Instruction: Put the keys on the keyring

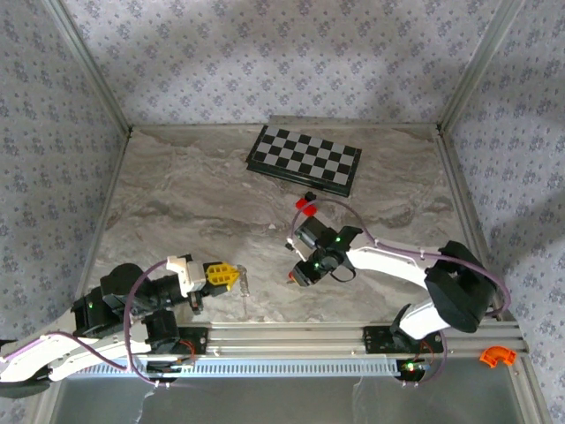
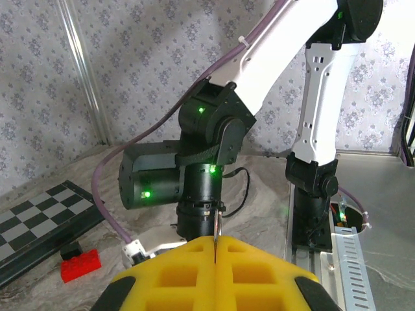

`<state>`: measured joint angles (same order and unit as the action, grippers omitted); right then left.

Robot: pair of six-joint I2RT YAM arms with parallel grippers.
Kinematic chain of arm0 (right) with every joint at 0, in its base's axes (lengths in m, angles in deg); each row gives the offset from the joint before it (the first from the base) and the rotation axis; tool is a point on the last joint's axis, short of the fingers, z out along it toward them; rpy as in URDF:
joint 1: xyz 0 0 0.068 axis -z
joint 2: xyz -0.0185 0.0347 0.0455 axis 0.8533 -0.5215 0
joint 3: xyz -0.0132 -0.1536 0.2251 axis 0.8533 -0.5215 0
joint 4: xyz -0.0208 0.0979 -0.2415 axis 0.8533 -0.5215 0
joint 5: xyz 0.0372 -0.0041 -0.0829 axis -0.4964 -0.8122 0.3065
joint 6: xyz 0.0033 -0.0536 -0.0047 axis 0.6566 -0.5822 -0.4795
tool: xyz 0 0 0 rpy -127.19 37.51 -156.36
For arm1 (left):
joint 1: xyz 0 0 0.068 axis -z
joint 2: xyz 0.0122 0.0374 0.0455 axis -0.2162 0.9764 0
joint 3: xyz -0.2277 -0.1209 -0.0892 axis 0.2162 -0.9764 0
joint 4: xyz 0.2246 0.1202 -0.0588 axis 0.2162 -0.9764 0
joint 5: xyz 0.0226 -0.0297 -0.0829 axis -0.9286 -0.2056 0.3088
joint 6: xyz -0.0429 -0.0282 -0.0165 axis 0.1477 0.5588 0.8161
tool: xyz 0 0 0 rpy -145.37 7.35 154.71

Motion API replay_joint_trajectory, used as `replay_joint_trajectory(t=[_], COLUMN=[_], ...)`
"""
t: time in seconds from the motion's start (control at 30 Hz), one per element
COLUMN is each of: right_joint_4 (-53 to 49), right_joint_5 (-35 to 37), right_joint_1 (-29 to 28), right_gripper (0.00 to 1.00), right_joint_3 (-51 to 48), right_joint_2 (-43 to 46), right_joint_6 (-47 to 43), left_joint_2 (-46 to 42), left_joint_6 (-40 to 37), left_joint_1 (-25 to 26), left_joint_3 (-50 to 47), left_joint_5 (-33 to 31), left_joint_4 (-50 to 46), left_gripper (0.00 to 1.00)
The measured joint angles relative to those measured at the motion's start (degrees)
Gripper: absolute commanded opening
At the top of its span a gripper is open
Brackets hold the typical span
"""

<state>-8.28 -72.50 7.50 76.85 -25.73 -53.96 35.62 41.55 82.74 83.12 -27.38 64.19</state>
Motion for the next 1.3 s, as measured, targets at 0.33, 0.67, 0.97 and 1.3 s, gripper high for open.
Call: replay_joint_trajectory(t=[0.33,0.67,0.97,1.3], right_joint_4=[-2.5,-2.6,-2.5,-1.9], right_joint_5=[2.6,3.4,3.5,3.3], right_joint_1=[-1.1,-1.9,-2.0,-2.0], right_gripper=[0.26,0.15,0.11,0.09], right_joint_3=[0.8,0.9,0.8,0.2], right_joint_2=[-2.1,-3.4,-3.4,-3.4], right_joint_6=[-1.0,-1.0,-1.0,-0.8], left_joint_2=[0.0,0.0,0.0,0.0], left_joint_6=[0.0,0.0,0.0,0.0], left_joint_1=[0.0,0.0,0.0,0.0], left_joint_3=[0.0,0.0,0.0,0.0], left_joint_5=[0.0,0.0,0.0,0.0], left_joint_4=[0.0,0.0,0.0,0.0], left_gripper=[0.0,0.0,0.0,0.0])
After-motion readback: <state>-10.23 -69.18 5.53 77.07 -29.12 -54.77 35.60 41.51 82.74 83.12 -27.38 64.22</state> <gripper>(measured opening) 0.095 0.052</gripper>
